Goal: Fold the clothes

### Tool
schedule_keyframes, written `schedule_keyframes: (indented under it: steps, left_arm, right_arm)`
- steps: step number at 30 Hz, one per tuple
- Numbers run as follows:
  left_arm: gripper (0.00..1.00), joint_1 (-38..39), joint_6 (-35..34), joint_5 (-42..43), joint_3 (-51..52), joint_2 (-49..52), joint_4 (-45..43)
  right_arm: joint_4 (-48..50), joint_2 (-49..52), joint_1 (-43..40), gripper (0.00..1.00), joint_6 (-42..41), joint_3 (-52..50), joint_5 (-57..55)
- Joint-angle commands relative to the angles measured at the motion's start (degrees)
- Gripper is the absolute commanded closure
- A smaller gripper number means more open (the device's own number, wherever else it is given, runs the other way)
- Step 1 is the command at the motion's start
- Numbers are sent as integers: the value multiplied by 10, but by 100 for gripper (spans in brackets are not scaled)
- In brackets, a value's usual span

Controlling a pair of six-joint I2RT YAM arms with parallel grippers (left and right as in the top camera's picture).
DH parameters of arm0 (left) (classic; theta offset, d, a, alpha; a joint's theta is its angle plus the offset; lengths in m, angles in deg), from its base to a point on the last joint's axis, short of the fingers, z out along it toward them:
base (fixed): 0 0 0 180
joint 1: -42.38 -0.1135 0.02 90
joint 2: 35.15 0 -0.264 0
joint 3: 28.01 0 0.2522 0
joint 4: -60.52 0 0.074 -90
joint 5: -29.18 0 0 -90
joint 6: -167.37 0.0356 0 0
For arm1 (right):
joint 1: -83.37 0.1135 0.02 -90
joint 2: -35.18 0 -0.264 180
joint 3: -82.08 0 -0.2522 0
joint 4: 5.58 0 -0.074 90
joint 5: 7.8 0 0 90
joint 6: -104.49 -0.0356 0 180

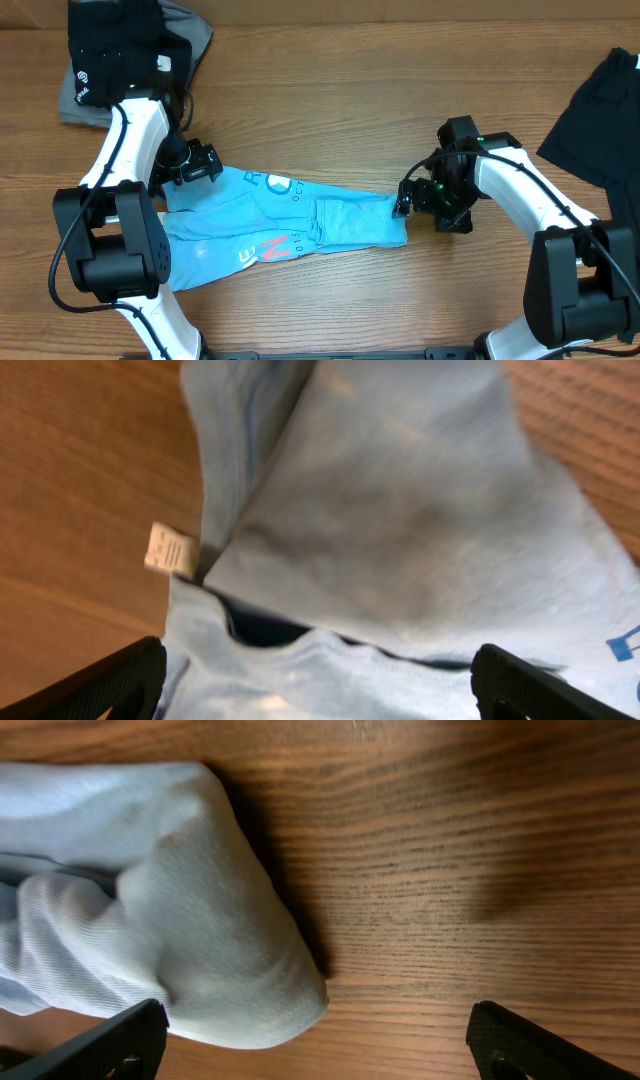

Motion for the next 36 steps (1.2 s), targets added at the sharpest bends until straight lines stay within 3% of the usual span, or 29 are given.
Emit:
schedule_keyframes:
  steps: [1, 10, 36]
  left_arm:
    - [0, -13, 51, -6, -3, -13, -14]
    - [0, -81, 211, 98, -3, -13, -10]
    - [0, -112, 231, 96, 144, -9, -119]
  right_arm:
    - [4, -1, 3, 0, 4, -3, 9]
    - [19, -1, 3, 0, 4, -4, 9]
    - [41, -1, 3, 0, 37, -4, 20]
